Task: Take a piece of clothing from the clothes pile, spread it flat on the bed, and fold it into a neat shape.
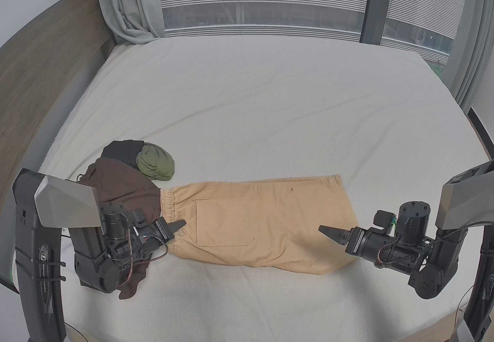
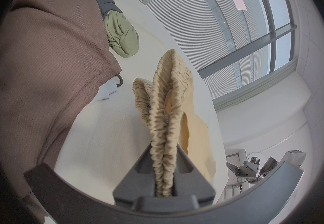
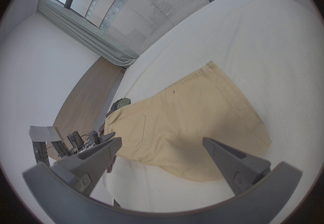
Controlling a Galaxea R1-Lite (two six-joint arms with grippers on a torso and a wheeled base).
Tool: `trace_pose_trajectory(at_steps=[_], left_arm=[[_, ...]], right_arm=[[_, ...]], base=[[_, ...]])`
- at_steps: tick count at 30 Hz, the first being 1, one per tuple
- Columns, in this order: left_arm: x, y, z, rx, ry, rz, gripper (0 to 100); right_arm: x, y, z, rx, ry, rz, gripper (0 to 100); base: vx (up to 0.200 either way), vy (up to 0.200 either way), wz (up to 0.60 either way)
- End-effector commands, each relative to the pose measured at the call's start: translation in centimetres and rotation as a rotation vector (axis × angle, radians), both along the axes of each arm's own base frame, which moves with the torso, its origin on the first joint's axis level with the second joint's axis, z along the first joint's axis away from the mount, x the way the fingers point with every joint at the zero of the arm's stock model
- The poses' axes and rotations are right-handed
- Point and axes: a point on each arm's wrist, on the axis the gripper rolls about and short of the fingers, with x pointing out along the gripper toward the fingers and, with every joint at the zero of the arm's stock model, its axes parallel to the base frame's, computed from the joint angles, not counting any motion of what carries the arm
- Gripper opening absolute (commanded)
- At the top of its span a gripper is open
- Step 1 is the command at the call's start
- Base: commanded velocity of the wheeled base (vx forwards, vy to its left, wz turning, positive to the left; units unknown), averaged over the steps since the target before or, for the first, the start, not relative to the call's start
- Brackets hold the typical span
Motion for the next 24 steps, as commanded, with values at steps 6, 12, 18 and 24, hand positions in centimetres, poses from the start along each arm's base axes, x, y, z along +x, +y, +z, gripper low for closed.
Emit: trace_pose_trajectory(at_steps=[6,12,18,24], left_arm=[[-0.5,1.3,1.3,0.0,-0.017,0.032,0],[-1.2,2.0,2.0,-0.001,-0.013,0.045,0],[-2.0,2.9,2.2,0.006,0.0,0.031,0],[-2.7,4.1,2.9,0.001,-0.004,0.036,0]], right_arm=[[-0.2,0.2,-0.2,-0.002,0.008,0.01,100],[-0.1,0.3,-0.1,-0.001,0.005,0.01,100],[-0.2,0.2,-0.2,-0.003,0.01,0.01,100],[-0.2,0.3,-0.3,-0.005,0.015,0.011,100]], base=[[0.0,0.0,0.0],[0.0,0.0,0.0],[0.0,0.0,0.0],[0.0,0.0,0.0]])
